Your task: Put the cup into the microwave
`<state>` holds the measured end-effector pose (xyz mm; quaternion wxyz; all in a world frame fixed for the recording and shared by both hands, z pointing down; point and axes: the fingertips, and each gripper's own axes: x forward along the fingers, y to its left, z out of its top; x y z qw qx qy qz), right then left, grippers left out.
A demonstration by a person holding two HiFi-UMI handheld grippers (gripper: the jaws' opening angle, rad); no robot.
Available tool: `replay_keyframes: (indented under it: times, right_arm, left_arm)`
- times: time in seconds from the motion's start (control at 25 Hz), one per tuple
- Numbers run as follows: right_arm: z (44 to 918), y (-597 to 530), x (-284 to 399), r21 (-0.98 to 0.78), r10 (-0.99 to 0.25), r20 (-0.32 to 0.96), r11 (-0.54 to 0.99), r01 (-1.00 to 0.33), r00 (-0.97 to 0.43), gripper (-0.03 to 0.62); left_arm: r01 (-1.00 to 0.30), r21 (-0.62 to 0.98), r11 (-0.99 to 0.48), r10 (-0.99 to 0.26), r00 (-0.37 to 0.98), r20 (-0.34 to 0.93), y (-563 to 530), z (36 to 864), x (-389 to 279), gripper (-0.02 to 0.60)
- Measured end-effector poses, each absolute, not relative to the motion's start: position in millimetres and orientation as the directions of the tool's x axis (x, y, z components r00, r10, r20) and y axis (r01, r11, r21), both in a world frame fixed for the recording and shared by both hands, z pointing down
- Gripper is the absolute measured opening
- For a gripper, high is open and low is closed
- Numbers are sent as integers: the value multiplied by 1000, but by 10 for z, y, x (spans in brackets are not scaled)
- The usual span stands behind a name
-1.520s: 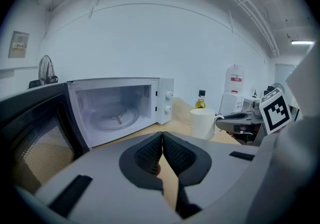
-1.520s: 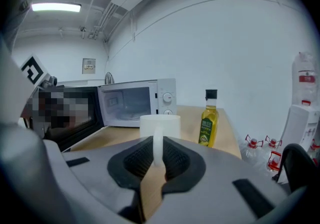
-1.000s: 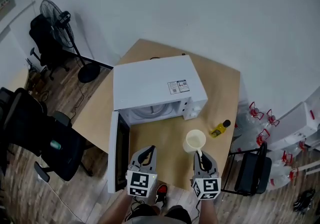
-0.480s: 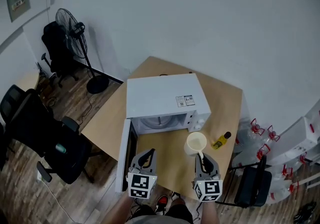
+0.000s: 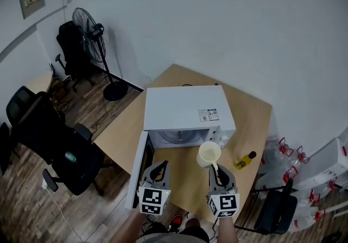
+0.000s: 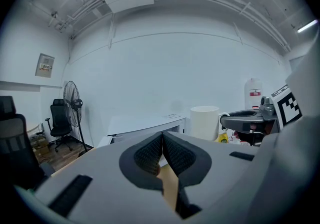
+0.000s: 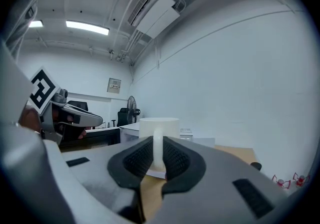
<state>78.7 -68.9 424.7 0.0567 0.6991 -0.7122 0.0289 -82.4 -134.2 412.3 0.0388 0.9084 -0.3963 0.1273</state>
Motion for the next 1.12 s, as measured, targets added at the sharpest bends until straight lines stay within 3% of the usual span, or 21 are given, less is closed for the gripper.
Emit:
replay_keyframes:
  times: [1.12]
  right_arm:
    - [5298, -1979, 641, -32, -931, 252, 266, -964, -265, 49]
  left_arm:
    - [-843, -2, -539, -768, 490, 411, -2072, 4896, -774, 25]
